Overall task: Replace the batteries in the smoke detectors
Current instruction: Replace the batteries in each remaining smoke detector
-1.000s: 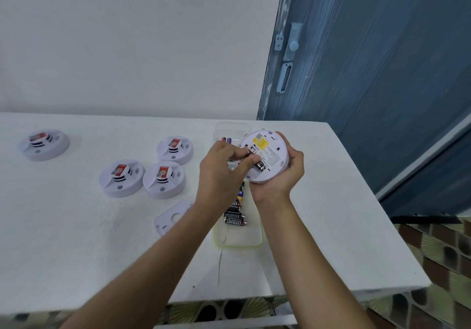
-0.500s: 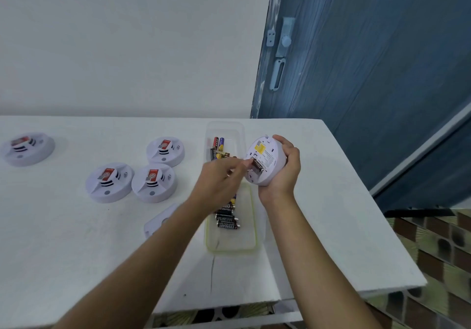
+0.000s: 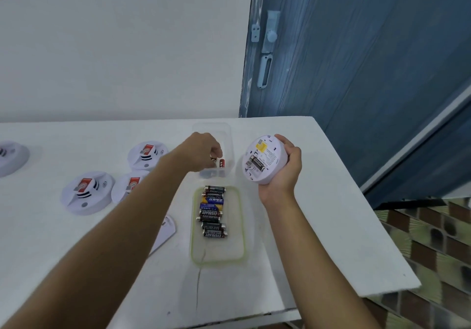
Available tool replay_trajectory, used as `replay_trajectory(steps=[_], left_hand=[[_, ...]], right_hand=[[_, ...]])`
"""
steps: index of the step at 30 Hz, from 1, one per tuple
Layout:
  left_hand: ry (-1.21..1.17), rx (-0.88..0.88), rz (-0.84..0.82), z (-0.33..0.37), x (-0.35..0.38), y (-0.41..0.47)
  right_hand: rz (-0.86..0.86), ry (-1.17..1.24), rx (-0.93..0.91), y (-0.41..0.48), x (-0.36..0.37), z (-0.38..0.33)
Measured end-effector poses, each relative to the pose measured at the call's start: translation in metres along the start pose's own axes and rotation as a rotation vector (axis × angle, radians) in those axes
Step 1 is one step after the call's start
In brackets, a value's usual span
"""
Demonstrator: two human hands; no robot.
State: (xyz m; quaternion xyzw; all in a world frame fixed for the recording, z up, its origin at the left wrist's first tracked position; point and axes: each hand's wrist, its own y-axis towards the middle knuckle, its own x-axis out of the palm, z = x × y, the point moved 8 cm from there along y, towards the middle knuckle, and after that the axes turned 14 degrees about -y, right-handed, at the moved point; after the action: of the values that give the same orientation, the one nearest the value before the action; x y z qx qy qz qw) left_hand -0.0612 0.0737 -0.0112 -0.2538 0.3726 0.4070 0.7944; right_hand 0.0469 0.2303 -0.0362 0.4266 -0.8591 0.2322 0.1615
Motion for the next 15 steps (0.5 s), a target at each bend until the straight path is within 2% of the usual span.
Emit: replay_trajectory(steps=[4, 15], left_hand=[[0.254, -0.041, -0.055, -0.006, 0.005, 0.014], [0.351, -0.119, -0.091, -0.016, 0.016, 0.024]], right_hand=[[-0.004, 0.008, -0.006, 0.005, -0.002, 0.000], [-0.042, 0.020, -0.019, 0.009, 0.002, -0.001]])
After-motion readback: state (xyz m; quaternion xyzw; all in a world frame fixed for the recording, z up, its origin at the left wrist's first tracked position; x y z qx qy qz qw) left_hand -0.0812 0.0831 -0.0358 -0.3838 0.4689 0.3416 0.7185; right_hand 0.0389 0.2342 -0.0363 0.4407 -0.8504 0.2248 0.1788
